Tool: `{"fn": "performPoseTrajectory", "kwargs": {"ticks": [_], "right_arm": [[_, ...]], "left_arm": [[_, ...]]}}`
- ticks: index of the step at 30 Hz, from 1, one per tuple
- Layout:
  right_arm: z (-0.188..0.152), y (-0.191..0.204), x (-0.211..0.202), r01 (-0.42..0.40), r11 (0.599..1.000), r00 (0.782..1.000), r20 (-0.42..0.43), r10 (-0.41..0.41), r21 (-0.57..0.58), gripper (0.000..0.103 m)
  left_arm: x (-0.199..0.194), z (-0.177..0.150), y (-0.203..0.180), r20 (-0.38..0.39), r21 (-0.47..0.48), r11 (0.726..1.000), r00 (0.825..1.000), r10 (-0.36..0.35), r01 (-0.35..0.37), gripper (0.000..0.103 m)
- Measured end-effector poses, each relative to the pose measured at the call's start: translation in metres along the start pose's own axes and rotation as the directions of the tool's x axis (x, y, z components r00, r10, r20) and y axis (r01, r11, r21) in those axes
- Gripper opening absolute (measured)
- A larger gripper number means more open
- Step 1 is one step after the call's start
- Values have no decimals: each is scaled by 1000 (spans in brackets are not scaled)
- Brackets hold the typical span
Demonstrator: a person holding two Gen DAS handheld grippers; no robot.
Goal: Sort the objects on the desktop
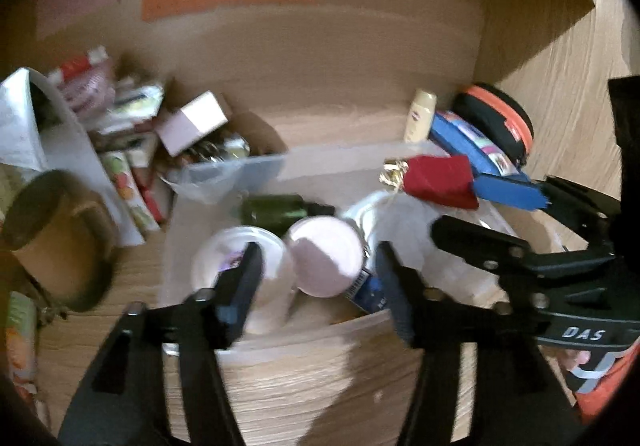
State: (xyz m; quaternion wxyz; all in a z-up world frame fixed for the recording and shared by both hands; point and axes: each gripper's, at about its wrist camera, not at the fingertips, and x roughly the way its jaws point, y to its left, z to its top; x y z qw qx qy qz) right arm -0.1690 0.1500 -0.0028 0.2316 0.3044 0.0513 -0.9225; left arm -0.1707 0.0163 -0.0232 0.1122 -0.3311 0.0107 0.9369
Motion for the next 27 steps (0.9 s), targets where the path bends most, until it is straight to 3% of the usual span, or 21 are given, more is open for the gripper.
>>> {"fn": "performPoseTrajectory", "kwargs": {"ticks": [3,7,9,13,18,22,27], "right_arm": [[2,4,-14,14,1000,1000,19,-14,-12,69],[2,13,-34,24,999,999,49,-23,-21,81],[2,17,-43,28,999,997,66,-26,-26,81],[0,26,-63,24,999,996,88,-22,-26,82],[-5,33,-88,18,1000,993,117,-18,5,89],[-13,38,-113,63,998,983,169,-66,24,103],[-25,46,-137,123,992,970,208,-126,28,103]], "left_arm": [[-12,1,3,21,-1,1000,1000,13,-13,64],[-32,0,4,54,-2,999,997,50,-50,78],[-42,-2,4,66,0,998,996,62,-62,79],[-67,-3,0,106,1,995,989,103,-104,93],[-98,-9,-3,162,-19,990,976,142,-141,99],[-118,-17,-5,190,-35,986,967,169,-166,101],[-135,-30,-9,189,-53,985,966,174,-167,102]]}}
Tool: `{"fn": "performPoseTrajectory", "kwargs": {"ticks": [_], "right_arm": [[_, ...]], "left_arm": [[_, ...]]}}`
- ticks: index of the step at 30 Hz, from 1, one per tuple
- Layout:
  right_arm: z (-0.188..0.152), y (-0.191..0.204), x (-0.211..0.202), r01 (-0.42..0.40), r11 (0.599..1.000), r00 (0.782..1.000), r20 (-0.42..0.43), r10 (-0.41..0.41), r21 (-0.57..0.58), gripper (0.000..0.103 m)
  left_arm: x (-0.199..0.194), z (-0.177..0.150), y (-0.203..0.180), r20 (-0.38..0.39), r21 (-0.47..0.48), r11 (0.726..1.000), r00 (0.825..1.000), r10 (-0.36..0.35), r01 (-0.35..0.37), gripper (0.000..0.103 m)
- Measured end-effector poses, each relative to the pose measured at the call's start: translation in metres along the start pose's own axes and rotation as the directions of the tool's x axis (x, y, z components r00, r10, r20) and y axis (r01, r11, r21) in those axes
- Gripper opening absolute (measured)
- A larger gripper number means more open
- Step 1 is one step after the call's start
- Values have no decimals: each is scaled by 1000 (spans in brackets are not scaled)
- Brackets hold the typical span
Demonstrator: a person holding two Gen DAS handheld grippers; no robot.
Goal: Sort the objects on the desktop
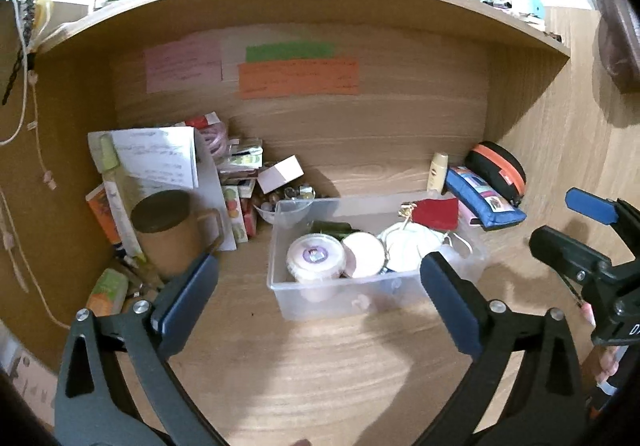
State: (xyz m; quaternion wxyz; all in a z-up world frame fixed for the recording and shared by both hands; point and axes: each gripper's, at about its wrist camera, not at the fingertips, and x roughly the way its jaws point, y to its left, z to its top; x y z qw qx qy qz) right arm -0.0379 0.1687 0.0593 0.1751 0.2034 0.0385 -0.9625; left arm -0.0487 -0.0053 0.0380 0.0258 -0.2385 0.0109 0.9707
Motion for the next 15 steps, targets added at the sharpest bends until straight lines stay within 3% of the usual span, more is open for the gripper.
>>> {"fn": "performPoseTrajectory", "kwargs": {"ticks": [15], "right_arm": [[-22,4,-36,41,999,999,17,-41,25,103]], "left_arm": [[-34,-23,-12,22,-10,1000,1000,-7,7,102]]}}
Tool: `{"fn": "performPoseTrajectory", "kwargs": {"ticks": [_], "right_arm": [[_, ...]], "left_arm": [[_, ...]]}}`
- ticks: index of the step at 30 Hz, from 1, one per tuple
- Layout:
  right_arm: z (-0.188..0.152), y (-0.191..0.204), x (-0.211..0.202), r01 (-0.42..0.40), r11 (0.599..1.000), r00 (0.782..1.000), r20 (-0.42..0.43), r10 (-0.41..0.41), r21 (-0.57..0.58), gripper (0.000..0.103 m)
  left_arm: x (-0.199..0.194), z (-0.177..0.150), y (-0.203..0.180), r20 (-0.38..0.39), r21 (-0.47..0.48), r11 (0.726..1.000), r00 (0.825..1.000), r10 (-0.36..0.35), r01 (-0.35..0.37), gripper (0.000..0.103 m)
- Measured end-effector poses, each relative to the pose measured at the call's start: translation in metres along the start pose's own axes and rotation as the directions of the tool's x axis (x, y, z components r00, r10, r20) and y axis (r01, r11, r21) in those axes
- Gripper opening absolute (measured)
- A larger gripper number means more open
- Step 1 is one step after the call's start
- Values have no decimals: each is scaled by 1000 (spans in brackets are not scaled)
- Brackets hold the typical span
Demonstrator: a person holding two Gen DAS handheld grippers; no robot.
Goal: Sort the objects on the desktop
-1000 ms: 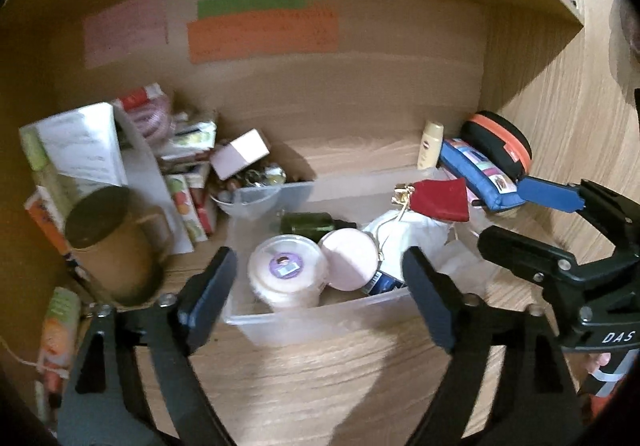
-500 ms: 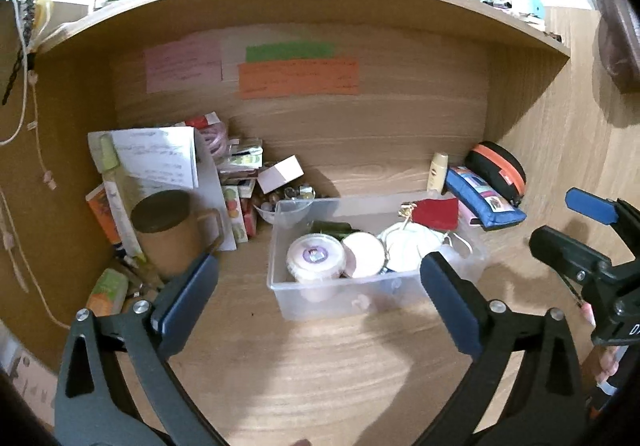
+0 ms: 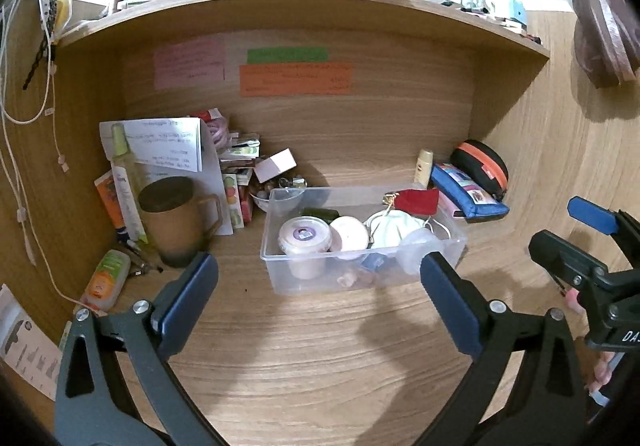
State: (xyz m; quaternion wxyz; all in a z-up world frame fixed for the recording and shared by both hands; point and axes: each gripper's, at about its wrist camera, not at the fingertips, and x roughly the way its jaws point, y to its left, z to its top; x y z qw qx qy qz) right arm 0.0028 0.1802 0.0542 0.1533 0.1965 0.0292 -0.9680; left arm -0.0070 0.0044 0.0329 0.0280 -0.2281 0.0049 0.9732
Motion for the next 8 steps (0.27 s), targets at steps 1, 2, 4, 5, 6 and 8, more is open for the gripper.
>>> {"fn": "performPoseTrajectory", "kwargs": {"ticks": [1,2,4,5,6,8], "right_arm": [[-1,0,0,0,1000,1000,-4,0,1,103],[-1,-1,1,-1,1000,1000,-8,1,4,103],[-2,-3,2,-6,1000,1000,-16,6,8,103],[-2,-3,3,-7,1000,1000,-18,7,8,103],[-2,-3,4,-8,1000,1000,-19,8,7,103],[-3,-2,5,-9,1000,1000,-20,9,4,103]], "left_arm": [[-1,-1,-1,2,3,1000,1000,1,-1,102],[-1,-2,-2,4,3,1000,1000,1,-1,102],[-3,-3,-4,13,4,1000,1000,-2,2,102],[-3,-3,-5,19,6,1000,1000,-2,2,102],[-4,-3,-6,24,9,1000,1000,0,-1,102],[-4,-3,-7,30,11,1000,1000,0,0,102]]}}
